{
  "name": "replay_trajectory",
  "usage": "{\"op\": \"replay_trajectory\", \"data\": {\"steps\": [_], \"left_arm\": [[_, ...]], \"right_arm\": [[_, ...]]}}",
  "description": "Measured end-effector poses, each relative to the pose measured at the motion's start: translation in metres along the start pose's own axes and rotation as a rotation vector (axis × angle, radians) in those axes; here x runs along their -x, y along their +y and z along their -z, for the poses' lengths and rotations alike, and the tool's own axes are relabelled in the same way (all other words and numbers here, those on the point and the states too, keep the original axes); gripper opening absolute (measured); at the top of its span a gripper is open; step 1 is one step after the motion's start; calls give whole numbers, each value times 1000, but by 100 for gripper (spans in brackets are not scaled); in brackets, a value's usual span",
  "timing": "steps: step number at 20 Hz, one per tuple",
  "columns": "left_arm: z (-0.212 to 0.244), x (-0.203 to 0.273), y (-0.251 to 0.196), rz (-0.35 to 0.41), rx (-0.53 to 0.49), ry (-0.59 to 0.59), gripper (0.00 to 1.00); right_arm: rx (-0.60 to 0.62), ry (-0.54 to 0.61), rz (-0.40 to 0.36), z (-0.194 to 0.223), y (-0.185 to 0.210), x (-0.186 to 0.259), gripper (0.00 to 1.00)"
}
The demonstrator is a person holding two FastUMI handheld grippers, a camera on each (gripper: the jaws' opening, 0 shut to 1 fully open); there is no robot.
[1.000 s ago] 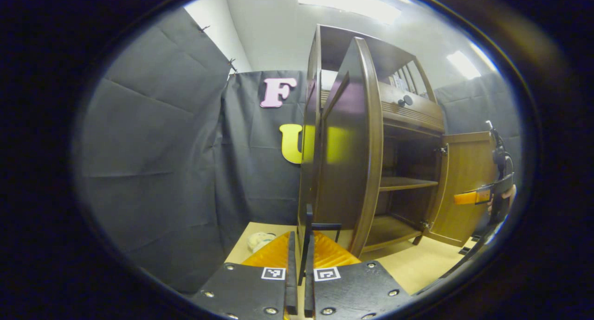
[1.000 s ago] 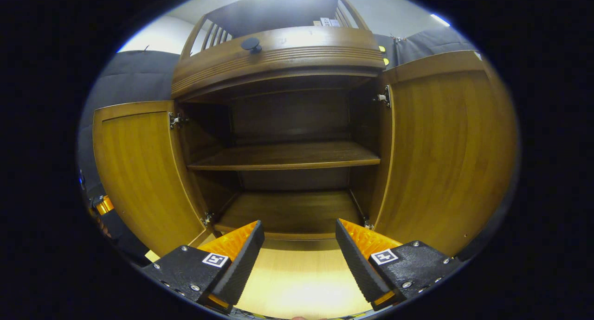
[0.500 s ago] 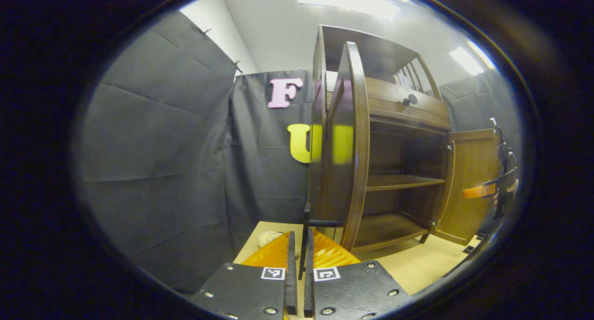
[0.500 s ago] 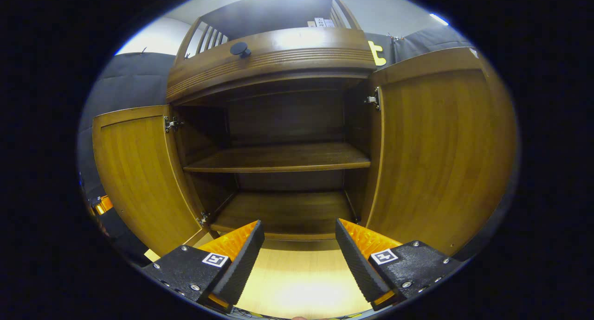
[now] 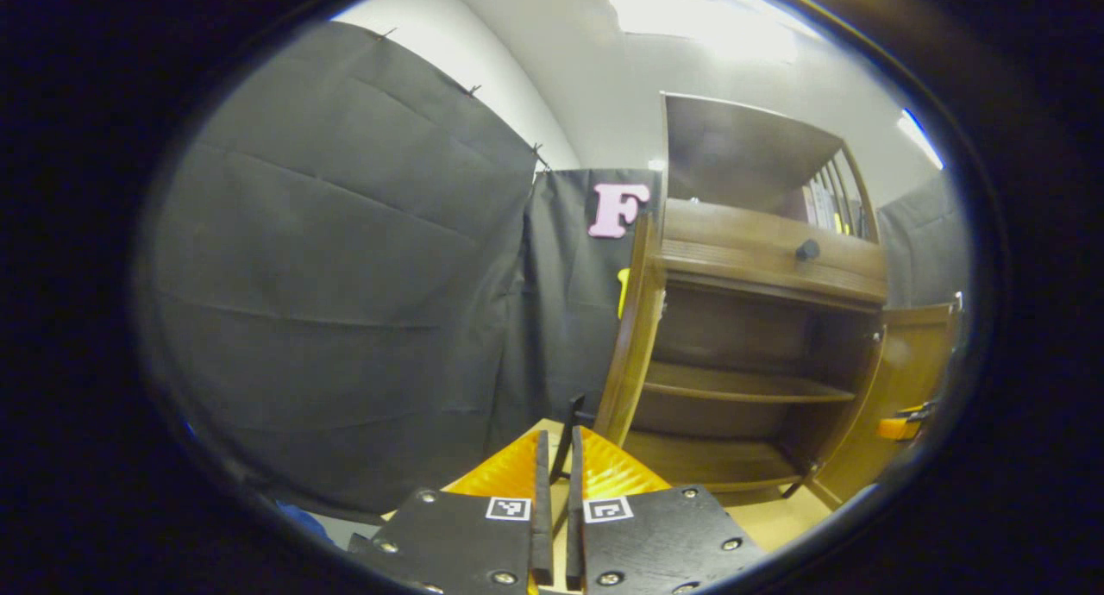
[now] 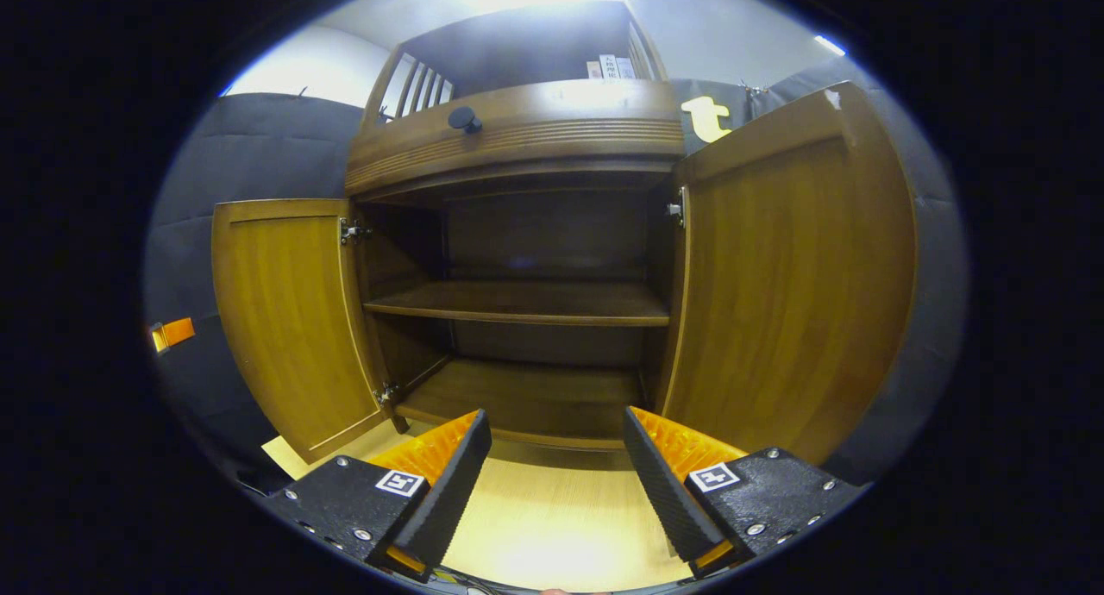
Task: Open the right door of the double-door shoe cabinet with the right hand, and open the left door with the left hand.
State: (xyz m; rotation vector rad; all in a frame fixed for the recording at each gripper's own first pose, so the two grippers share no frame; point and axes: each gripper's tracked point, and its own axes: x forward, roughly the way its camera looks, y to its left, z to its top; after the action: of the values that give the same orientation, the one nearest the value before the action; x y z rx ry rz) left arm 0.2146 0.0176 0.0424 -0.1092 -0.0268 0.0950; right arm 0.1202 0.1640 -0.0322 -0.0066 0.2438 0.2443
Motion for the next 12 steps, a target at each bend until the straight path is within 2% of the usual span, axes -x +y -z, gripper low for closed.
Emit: {"op": "replay_trajectory", "data": {"steps": [3,5,7,9,12], "left_arm": [[-17,5,-23,42,-44,-48,11],[-26,6,-33,27,-75,-84,55],[-23,5,-41,-19,-100,-80,100],[-12,16,-54,-49,-141,-48,100],[-11,30,-86,-23,-155,-42,100]], "right_arm": [[-17,-33,-24,-8,-7,15,92],[-47,-54,-58,-13,-9,32,92],[-67,-72,-65,-15,-20,50,92],[-64,-84,-59,-14,-36,65,92],[-74,-105,-33,-14,-61,82,92]]}}
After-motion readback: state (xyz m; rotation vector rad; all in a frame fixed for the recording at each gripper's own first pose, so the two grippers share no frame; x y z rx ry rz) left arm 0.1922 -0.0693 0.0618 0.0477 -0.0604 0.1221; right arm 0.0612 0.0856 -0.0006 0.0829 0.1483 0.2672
